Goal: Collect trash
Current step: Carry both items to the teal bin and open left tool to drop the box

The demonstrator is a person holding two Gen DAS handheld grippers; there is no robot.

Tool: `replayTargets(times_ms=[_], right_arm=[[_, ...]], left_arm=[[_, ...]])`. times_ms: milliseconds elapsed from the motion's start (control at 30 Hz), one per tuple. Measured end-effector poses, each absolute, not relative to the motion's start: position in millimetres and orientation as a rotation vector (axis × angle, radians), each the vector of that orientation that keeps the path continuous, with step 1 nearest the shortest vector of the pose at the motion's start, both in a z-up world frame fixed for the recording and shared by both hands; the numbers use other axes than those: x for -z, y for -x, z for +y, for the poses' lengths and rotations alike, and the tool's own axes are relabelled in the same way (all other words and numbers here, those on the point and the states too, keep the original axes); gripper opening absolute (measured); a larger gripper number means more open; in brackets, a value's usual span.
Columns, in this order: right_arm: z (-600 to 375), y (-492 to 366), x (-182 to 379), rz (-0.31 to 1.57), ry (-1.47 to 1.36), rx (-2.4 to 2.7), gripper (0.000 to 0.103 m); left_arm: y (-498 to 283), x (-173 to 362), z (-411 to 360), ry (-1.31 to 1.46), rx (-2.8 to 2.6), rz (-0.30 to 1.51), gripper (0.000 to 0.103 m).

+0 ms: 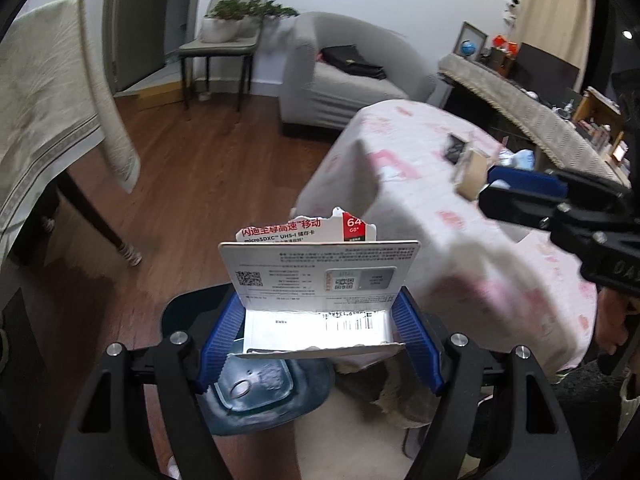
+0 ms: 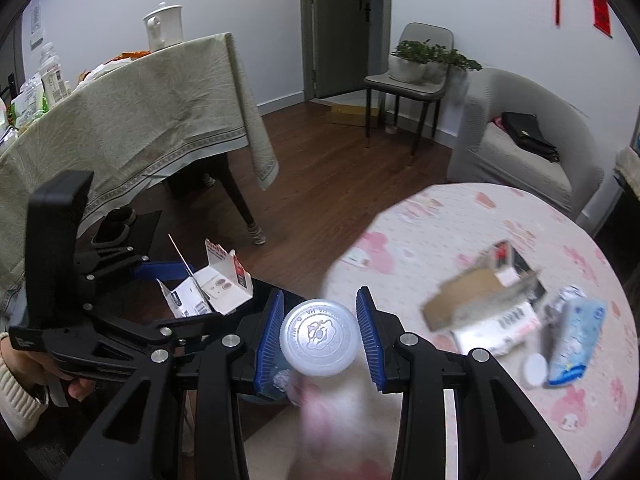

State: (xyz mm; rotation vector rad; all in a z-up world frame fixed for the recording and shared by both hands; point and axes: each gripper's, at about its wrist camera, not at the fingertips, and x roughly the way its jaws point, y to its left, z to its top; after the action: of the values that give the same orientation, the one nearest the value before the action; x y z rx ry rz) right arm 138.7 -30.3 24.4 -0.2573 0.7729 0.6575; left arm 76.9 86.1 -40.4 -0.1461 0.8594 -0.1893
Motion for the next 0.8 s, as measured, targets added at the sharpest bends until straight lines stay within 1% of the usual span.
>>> replayTargets(times_ms=[200,400,800], right_arm=[[0.6,-140.2,-20.9,0.783,0.255,-0.695,0.038],[23.7,-146.3,-4.5,0.821,0.256,-0.713,0.038],[64.3,-152.6,27.0,0.887,0.278,-0.749,0.038]], left_arm=[[-76.2,62.2,110.8,0.16,0.141,0.914,0.077],[-80.7,91.0,127.1,0.174,0.104,0.988,0.077],[-78.9,140.8,138.4,0.164,0.066,1.132,0.078]])
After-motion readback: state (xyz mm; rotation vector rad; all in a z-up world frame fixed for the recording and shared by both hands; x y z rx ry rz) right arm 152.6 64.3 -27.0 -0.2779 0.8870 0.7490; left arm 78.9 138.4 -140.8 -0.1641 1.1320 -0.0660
